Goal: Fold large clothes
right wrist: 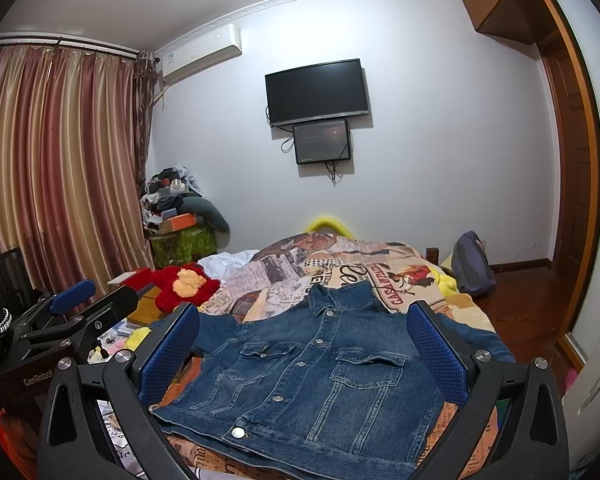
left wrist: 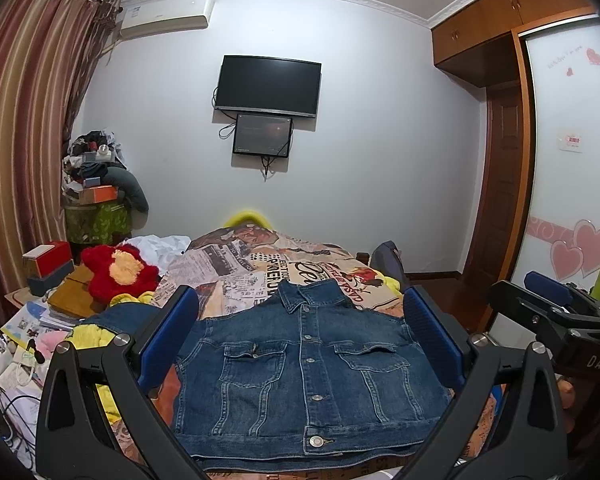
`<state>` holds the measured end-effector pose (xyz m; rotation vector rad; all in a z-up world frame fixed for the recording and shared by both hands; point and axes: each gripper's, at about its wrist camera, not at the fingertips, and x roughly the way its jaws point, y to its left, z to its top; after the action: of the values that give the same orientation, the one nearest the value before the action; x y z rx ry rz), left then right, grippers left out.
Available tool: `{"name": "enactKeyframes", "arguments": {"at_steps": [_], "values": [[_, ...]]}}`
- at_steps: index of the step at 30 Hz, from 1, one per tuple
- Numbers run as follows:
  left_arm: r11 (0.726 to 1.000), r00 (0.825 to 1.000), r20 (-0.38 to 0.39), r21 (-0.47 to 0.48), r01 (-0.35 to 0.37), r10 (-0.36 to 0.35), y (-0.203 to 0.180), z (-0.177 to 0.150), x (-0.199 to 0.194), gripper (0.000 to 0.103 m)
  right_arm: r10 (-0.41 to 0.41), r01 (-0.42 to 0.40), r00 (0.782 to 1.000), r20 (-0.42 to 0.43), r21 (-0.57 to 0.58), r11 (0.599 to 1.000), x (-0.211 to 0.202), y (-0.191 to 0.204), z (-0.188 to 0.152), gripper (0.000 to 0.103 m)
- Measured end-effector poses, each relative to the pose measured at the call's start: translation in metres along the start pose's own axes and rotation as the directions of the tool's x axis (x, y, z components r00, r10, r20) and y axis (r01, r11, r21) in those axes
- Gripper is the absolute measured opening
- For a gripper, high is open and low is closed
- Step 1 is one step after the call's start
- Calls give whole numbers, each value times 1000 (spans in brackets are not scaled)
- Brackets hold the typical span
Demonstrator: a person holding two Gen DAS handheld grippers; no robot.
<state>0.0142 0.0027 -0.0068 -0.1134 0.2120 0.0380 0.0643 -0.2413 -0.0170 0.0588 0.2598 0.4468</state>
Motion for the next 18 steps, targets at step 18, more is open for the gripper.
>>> {"name": "enactKeyframes", "arguments": {"at_steps": [18], "values": [[1000, 1000, -12, -9, -6, 6, 4, -3, 11, 103, -6, 6, 1000, -9, 3, 1000, 7, -6, -5, 103]]}}
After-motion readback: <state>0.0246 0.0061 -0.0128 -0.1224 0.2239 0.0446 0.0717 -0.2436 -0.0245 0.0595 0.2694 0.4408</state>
